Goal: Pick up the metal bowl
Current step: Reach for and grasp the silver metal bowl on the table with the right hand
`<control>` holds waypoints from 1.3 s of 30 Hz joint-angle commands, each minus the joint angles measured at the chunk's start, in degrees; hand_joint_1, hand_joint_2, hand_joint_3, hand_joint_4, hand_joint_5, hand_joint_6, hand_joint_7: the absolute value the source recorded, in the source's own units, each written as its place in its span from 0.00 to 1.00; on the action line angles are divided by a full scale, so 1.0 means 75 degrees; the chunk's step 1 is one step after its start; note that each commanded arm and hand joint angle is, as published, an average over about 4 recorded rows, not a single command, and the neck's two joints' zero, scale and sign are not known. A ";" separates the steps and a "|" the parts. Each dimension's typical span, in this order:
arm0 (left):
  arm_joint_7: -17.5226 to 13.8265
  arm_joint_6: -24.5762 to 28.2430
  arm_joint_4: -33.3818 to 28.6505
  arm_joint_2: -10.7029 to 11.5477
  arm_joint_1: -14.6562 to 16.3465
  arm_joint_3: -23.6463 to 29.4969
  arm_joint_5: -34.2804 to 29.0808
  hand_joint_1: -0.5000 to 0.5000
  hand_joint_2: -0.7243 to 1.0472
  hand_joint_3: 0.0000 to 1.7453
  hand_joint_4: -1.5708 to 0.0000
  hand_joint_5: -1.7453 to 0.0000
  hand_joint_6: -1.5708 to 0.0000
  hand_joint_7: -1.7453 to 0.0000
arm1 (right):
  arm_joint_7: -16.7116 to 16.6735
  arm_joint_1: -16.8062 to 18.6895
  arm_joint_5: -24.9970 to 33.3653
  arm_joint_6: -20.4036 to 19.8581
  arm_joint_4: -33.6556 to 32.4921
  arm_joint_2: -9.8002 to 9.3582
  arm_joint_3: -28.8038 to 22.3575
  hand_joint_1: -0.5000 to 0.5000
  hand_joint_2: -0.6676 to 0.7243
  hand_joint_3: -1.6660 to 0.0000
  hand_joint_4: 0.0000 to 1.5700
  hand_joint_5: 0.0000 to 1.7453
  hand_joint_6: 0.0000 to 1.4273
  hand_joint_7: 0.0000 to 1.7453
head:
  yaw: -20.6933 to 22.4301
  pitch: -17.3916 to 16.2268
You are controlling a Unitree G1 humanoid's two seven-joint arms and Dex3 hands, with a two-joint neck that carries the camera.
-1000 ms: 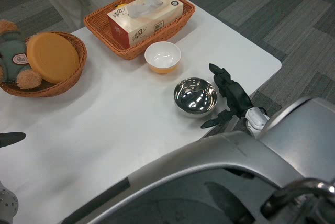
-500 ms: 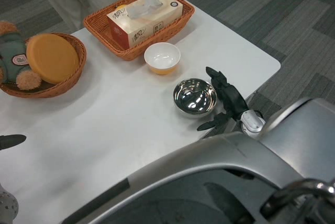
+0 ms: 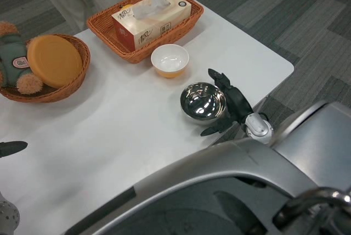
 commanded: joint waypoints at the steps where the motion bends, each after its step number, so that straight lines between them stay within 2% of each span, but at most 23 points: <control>1: -0.0006 0.0009 -0.0087 0.0105 0.0139 0.0039 -0.0008 0.00 0.00 0.05 1.00 1.00 1.00 1.00 | -0.0046 -0.0069 -0.0058 -0.0019 0.0154 -0.0022 0.0038 0.12 0.45 0.81 0.00 0.00 0.00 0.12 | 0.0008 -0.0010; 8: -0.0006 0.0009 -0.0093 0.0093 0.0166 0.0045 -0.0008 0.00 0.04 0.05 1.00 1.00 1.00 1.00 | -0.0125 -0.0160 -0.0034 -0.0077 0.0254 -0.0022 0.0067 0.09 0.41 0.81 0.00 0.00 0.00 0.12 | 0.0013 -0.0010; 13: -0.0006 0.0009 -0.0093 0.0093 0.0169 0.0045 -0.0008 0.00 0.04 0.05 1.00 1.00 1.00 1.00 | -0.0210 -0.0180 -0.0029 -0.0142 0.0301 -0.0022 0.0055 0.08 0.38 0.80 0.00 0.00 0.00 0.17 | 0.0014 0.0002; 16: -0.0006 0.0009 -0.0093 0.0093 0.0169 0.0054 -0.0008 0.00 0.05 0.05 1.00 1.00 1.00 1.00 | -0.0245 -0.0198 -0.0029 -0.0177 0.0365 -0.0022 0.0055 0.05 0.31 0.69 0.01 0.00 0.00 0.22 | 0.0030 0.0013; 18: -0.0006 0.0009 -0.0093 0.0093 0.0172 0.0057 -0.0008 0.00 0.04 0.05 1.00 1.00 1.00 1.00 | -0.0286 -0.0212 -0.0026 -0.0197 0.0418 -0.0022 0.0058 0.04 0.23 0.55 0.04 0.03 0.02 0.26 | 0.0031 0.0007; 20: -0.0006 0.0006 -0.0096 0.0093 0.0177 0.0057 -0.0008 0.00 0.04 0.05 1.00 1.00 1.00 1.00 | -0.0316 -0.0230 -0.0023 -0.0212 0.0465 -0.0022 0.0064 0.04 0.18 0.40 0.08 0.14 0.08 0.32 | 0.0033 0.0003; 22: -0.0006 0.0000 -0.0102 0.0093 0.0183 0.0059 -0.0008 0.00 0.03 0.05 1.00 1.00 1.00 1.00 | -0.0322 -0.0242 -0.0020 -0.0221 0.0485 -0.0022 0.0067 0.04 0.18 0.36 0.13 0.25 0.17 0.40 | 0.0040 -0.0001; 27: -0.0006 -0.0003 -0.0117 0.0093 0.0204 0.0068 -0.0008 0.00 0.04 0.05 1.00 1.00 1.00 1.00 | -0.0322 -0.0244 -0.0011 -0.0224 0.0485 -0.0031 0.0079 0.04 0.13 0.25 0.30 0.54 0.66 0.78 | 0.0043 -0.0007; 28: -0.0006 -0.0003 -0.0117 0.0093 0.0204 0.0065 -0.0008 0.00 0.03 0.05 1.00 1.00 1.00 1.00 | -0.0322 -0.0244 -0.0008 -0.0224 0.0479 -0.0034 0.0079 0.04 0.11 0.24 0.37 0.60 0.74 0.82 | 0.0042 -0.0014; 30: -0.0006 -0.0003 -0.0117 0.0093 0.0204 0.0059 -0.0008 0.00 0.00 0.05 1.00 1.00 1.00 1.00 | -0.0322 -0.0244 -0.0002 -0.0224 0.0468 -0.0034 0.0079 0.04 0.09 0.24 0.53 0.68 0.84 0.86 | 0.0044 -0.0017; 32: -0.0006 -0.0003 -0.0117 0.0093 0.0204 0.0057 -0.0008 0.00 0.00 0.05 1.00 1.00 1.00 1.00 | -0.0322 -0.0244 0.0007 -0.0224 0.0459 -0.0040 0.0079 0.04 0.09 0.24 0.70 0.75 0.88 0.88 | 0.0046 -0.0015; 34: -0.0006 -0.0003 -0.0117 0.0093 0.0204 0.0057 -0.0008 0.00 0.00 0.05 1.00 1.00 1.00 1.00 | -0.0322 -0.0244 0.0024 -0.0218 0.0447 -0.0052 0.0079 0.04 0.09 0.24 0.81 0.79 0.90 0.88 | 0.0048 -0.0017; 39: -0.0006 -0.0003 -0.0117 0.0093 0.0204 0.0054 -0.0008 0.00 0.00 0.05 1.00 1.00 1.00 1.00 | -0.0322 -0.0244 0.0226 -0.0218 0.0394 -0.0078 0.0099 0.04 0.09 0.24 0.89 0.85 0.92 0.92 | 0.0049 -0.0035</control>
